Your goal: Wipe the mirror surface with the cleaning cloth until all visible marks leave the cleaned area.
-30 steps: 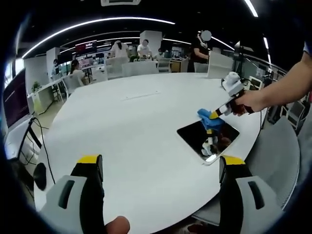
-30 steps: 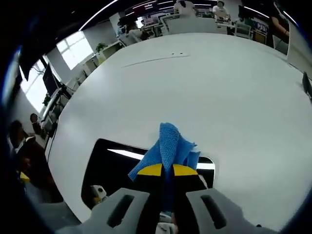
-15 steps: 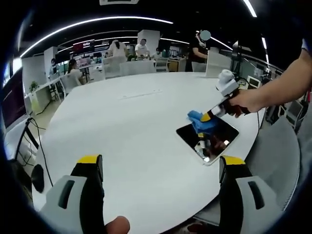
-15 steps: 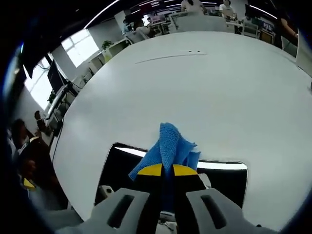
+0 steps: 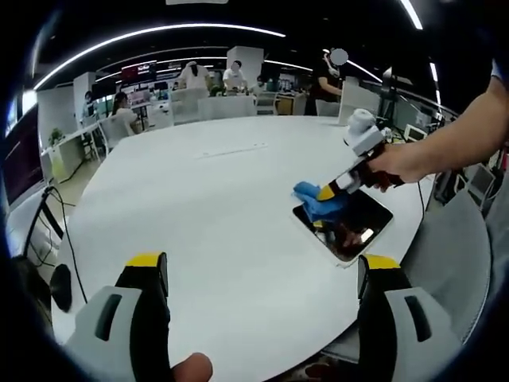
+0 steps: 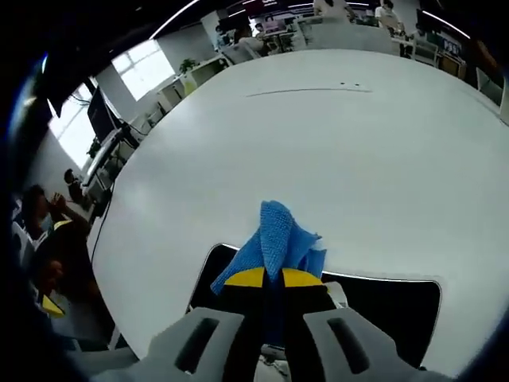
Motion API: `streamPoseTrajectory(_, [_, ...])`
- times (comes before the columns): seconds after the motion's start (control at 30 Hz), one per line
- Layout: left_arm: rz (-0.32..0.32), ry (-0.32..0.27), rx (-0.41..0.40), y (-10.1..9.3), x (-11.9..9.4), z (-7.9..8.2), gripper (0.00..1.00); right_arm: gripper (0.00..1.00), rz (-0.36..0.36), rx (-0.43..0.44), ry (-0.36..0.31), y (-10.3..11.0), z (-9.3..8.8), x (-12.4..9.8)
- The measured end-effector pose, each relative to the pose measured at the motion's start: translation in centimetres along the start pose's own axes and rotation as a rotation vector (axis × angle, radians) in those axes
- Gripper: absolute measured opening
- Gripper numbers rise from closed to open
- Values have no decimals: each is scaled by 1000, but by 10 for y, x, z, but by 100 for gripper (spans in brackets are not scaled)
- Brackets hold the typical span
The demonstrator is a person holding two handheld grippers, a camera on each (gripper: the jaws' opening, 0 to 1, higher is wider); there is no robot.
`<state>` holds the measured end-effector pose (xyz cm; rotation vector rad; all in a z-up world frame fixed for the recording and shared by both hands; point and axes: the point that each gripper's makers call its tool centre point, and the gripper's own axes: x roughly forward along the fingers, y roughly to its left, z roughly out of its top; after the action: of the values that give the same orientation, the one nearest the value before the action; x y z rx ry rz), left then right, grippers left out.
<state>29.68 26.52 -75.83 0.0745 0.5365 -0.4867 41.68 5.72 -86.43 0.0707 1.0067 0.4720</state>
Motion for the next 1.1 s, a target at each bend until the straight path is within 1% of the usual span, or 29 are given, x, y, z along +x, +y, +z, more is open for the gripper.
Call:
streamPoseTrajectory(0.23, [4,3,0,2,-2,-1,99,0,25,-14,8,18,4,10])
streamPoseTrajectory(0.37, [9,5,-7,4,-3,-3,99,0,38,-52,19,32,5,14])
streamPoseTrajectory(0.5, [4,8,-4,-1,-2,-3,99,0,50,-70,31,42,6,19])
streamPoseTrajectory(0.57, [1,9,-4,-3,-2,-3,99,0,52,-74,36,45,6,19])
streamPoseTrajectory(0.67, [3,5,-3,-2,-2,-2,99,0,48,-66,37,42,6,19])
streamPoseTrajectory(0.9, [17,4,-6,3,-5,-2,99,0,52,-54,35,41,5,17])
streamPoseTrajectory(1.1, [17,4,-5,1,-4,-2,99,0,57,-26,25,42,-5,12])
